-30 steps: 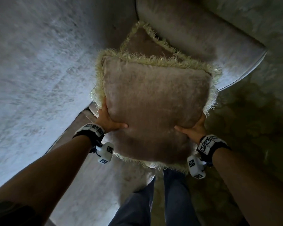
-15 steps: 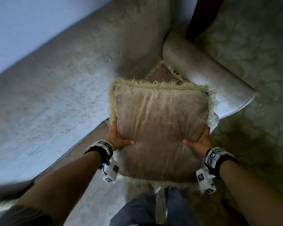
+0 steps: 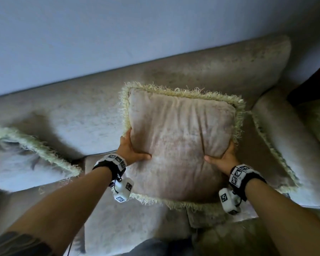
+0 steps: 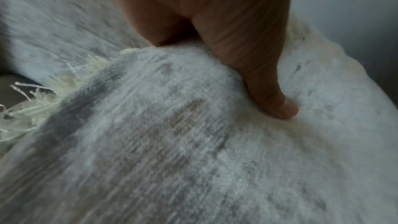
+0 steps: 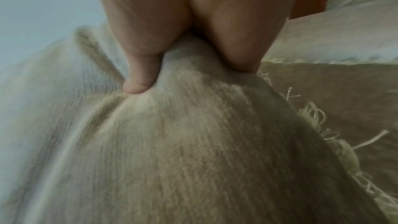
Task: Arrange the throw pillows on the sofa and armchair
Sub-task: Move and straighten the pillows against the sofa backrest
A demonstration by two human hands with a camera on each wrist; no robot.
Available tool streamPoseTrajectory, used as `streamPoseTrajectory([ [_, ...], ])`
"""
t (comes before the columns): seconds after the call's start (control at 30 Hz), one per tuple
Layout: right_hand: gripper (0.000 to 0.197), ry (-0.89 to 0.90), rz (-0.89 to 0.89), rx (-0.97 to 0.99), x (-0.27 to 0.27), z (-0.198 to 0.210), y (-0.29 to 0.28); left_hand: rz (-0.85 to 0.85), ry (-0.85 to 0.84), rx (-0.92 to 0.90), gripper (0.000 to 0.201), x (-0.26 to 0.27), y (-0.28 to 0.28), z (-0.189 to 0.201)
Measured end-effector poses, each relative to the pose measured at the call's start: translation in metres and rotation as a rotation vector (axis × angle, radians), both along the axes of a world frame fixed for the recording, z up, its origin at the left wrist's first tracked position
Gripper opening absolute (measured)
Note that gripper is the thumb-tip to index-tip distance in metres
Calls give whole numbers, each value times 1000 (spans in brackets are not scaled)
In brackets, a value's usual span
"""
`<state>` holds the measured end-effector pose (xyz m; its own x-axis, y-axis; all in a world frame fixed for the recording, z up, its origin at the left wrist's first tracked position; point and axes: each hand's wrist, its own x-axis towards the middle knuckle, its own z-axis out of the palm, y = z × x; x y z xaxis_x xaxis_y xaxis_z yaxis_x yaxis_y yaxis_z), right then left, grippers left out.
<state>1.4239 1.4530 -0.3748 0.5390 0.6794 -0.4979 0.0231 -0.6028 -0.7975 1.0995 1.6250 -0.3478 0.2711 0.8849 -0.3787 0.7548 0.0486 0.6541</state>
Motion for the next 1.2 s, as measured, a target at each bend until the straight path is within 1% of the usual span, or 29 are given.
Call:
streamPoseTrajectory([
  [0.1,116,18,120,11,-24,-13,32,112,2,24,144,-38,-6,-2],
  [0.2,108,6,203,12,-55,-27,54,197,30,10,145,-77,-14,-8],
  [0.27,107,-1,257,6,-75,-32,71,247,48,-3,145,-100,-12,-11],
  [0.37,107,-38,330,-15,-102,-35,105,316,66,15,150,-133,1,-17],
  [0.47,105,-87,367,-24,-128,-45,140,383,10,60,146,-164,21,-26],
  [0.5,107,-109,370,-33,-138,-47,151,403,-7,74,145,-174,28,-30],
  [0.6,131,-195,385,-100,-172,-54,182,456,-22,71,144,-204,53,-44],
  [0.63,135,-235,396,-128,-182,-59,193,472,-16,64,145,-215,61,-52],
  [0.73,130,-342,438,-187,-218,-59,223,518,13,43,147,-245,86,-76],
  [0.8,129,-350,445,-224,-236,-61,237,515,18,29,149,-256,105,-94],
  [0.87,134,-356,406,-261,-244,-76,245,505,10,-5,149,-260,121,-116],
  [0.93,134,-364,375,-315,-248,-86,249,518,23,-39,148,-259,132,-139],
  [1.0,132,-367,368,-365,-249,-99,254,542,60,-54,142,-258,138,-162],
  [1.1,127,-384,388,-412,-248,-117,259,518,138,-76,133,-256,137,-190],
  [1.2,127,-398,354,-397,-246,-130,258,476,212,-65,141,-257,128,-215],
])
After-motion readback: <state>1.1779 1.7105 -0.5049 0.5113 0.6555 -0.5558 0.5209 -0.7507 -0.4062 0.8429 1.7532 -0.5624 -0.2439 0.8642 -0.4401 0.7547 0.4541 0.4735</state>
